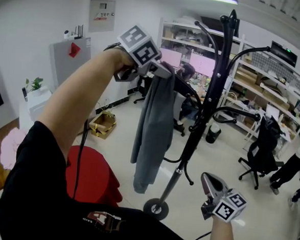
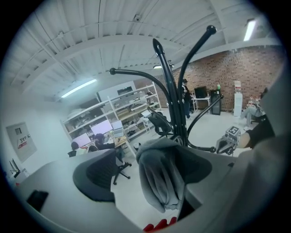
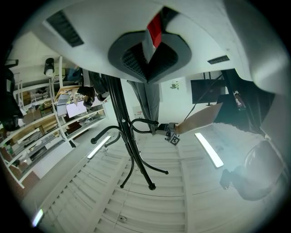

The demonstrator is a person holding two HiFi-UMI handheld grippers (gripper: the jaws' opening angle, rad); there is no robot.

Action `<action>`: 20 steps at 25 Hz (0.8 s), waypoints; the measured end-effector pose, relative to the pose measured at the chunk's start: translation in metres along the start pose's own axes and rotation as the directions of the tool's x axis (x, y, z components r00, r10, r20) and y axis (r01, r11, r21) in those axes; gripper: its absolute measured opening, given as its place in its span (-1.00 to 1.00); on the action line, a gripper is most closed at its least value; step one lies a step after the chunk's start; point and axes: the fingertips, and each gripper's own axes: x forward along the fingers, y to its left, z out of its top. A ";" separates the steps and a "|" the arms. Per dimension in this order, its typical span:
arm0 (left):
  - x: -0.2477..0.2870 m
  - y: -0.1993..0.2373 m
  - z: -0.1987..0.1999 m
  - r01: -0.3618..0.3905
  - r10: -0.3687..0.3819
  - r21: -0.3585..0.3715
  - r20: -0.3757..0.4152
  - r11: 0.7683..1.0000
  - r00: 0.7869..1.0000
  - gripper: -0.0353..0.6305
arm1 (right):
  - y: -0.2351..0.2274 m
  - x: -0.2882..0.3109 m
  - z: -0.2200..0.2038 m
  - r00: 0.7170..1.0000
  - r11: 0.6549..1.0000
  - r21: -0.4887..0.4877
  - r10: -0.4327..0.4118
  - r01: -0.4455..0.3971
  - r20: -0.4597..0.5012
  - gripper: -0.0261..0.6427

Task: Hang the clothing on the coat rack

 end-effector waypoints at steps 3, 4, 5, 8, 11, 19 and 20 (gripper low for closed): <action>0.006 -0.009 -0.008 0.017 -0.017 0.019 -0.003 1.000 1.000 0.30 | -0.001 0.001 -0.002 1.000 1.000 0.005 0.001 -0.001 -0.003 -0.91; 0.007 -0.011 -0.009 0.019 -0.019 0.019 0.006 1.000 1.000 0.30 | 0.000 0.001 -0.002 1.000 1.000 0.008 0.001 -0.001 -0.004 -0.91; 0.008 -0.013 -0.010 0.025 -0.025 0.017 0.014 1.000 1.000 0.30 | 0.000 0.002 -0.003 1.000 1.000 0.010 0.002 -0.002 -0.006 -0.91; 0.010 -0.020 -0.014 0.035 -0.036 0.031 0.022 0.999 0.999 0.30 | 0.001 0.003 -0.004 1.000 1.000 0.013 0.007 -0.007 -0.007 -0.91; 0.007 -0.026 -0.017 0.030 -0.032 0.039 0.049 0.999 0.998 0.30 | 0.003 0.004 -0.004 1.000 1.000 0.015 0.013 -0.013 -0.008 -0.91; -0.013 -0.030 -0.046 -0.012 0.017 -0.024 0.202 1.000 0.979 0.30 | 0.009 0.012 -0.005 0.999 0.999 0.012 0.030 -0.030 -0.019 -0.91; -0.015 -0.032 -0.054 -0.008 0.015 -0.036 0.212 0.999 0.977 0.30 | 0.010 0.013 -0.005 0.999 0.999 0.010 0.034 -0.033 -0.020 -0.91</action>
